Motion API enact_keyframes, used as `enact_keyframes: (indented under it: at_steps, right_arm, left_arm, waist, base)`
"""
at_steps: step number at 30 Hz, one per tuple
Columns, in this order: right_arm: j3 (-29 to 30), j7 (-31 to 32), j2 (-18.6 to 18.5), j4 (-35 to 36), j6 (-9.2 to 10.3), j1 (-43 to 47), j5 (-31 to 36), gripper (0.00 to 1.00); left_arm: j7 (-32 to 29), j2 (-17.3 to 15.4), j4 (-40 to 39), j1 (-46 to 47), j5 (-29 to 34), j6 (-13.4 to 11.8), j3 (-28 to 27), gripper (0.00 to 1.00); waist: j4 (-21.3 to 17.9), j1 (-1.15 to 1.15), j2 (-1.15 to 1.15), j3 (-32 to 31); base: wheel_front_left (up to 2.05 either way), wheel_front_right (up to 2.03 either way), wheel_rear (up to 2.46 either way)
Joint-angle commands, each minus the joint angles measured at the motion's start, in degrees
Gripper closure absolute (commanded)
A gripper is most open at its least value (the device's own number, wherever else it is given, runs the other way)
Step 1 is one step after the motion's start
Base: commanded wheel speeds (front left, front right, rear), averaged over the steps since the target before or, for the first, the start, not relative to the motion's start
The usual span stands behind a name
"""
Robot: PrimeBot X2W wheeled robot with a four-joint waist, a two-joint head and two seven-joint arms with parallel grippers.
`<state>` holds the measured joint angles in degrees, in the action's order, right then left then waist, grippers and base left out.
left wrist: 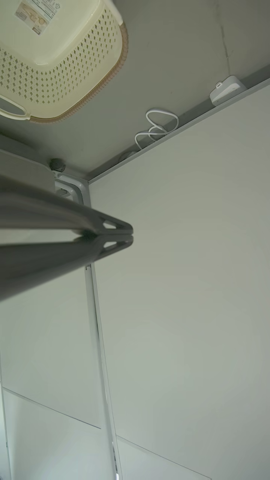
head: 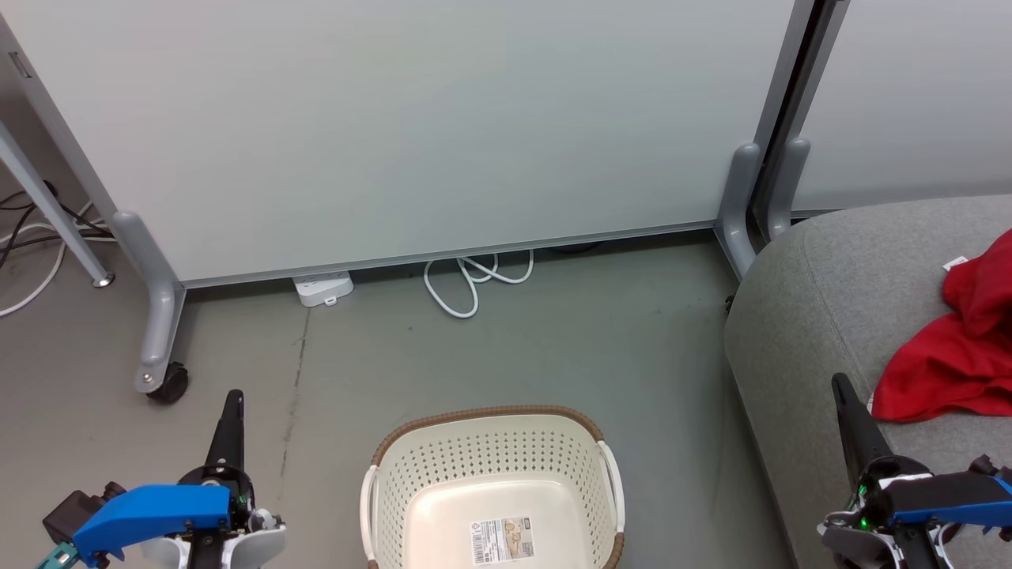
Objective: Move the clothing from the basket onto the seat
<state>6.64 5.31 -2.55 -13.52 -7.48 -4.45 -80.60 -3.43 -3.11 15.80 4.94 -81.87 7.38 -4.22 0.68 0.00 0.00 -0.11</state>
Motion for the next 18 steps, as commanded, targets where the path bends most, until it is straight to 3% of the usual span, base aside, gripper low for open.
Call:
enact_keyframes:
  at_steps: [1, 18]
  right_arm:
    - [-0.05, 0.21, -0.45, 0.14, -0.02, -1.09, -1.13, 1.00]
    - [-0.10, 1.03, -0.48, -0.43, -0.02, -1.76, -8.77, 1.00]
  left_arm:
    - [-0.39, 0.02, -0.59, 1.12, -0.94, 0.16, -0.34, 1.00]
    - [-2.36, 0.09, -1.50, 1.45, -7.86, 0.19, -1.86, 1.00]
  waist:
    - [-0.03, 0.00, 0.00, 0.01]
    - [-0.47, 0.00, 0.00, 0.18]
  base:
    - [0.00, 0.00, 0.00]
    - [0.00, 0.00, 0.00]
